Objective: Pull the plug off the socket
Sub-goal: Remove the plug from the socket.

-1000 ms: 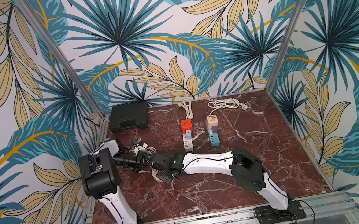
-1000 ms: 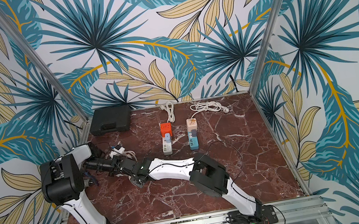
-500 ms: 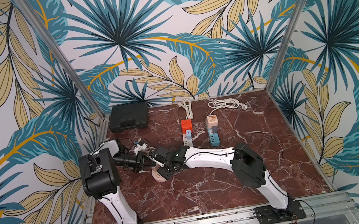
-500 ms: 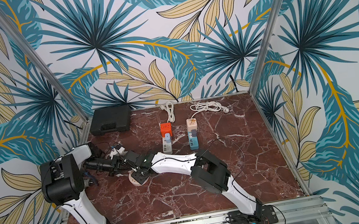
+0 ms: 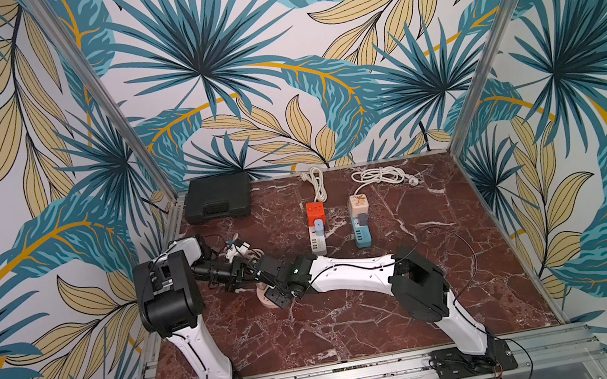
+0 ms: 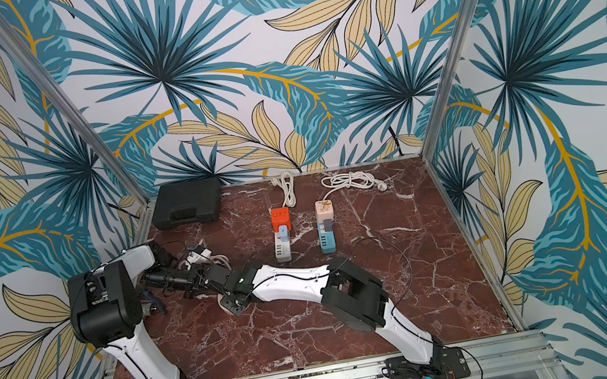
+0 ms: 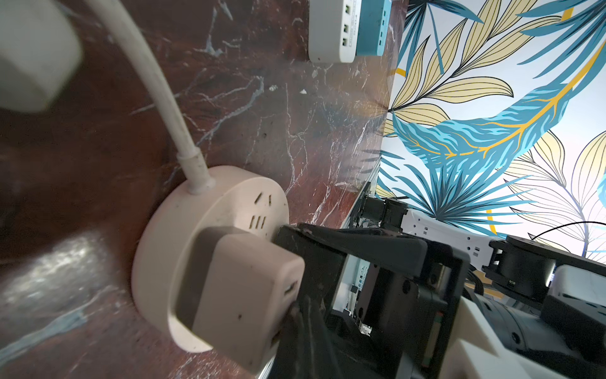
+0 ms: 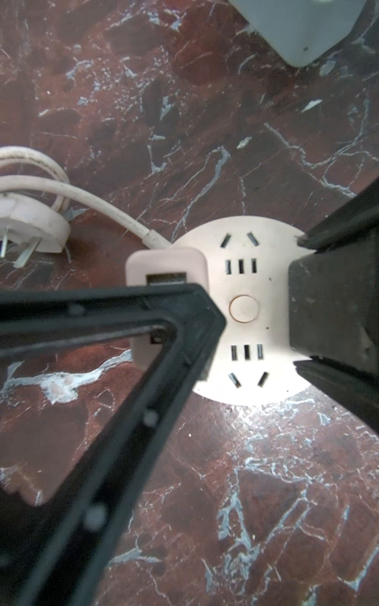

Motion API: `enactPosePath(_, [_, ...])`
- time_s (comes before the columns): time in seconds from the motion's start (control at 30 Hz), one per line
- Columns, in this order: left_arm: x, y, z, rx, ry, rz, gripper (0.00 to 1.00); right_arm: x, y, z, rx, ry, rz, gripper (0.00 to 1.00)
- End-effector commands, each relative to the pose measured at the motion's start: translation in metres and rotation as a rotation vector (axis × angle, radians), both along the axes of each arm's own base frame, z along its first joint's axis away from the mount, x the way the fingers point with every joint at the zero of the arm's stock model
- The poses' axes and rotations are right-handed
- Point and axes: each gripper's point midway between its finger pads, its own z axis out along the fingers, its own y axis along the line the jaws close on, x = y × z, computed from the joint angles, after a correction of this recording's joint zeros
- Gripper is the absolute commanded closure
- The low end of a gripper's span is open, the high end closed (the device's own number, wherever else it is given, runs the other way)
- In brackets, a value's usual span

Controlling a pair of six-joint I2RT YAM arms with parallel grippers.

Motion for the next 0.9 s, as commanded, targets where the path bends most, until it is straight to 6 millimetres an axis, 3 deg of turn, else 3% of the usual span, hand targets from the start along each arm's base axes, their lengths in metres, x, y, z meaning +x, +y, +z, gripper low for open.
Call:
enactPosePath(0.0, [-0.013, 0.031, -0.068, 0.263, 0.002, -0.121, 1.0, 0.02, 0.001, 0.035, 0.042, -0.09, -0.041, 0.78])
enactPosePath(0.43, [-0.014, 0.031, -0.069, 0.266, 0.001, -0.123, 1.0, 0.024, 0.004, 0.06, 0.224, 0.074, -0.084, 0.78])
enactPosePath(0.87, [-0.013, 0.031, -0.07, 0.269, 0.001, -0.123, 1.0, 0.021, 0.0, 0.045, 0.028, -0.125, -0.048, 0.78])
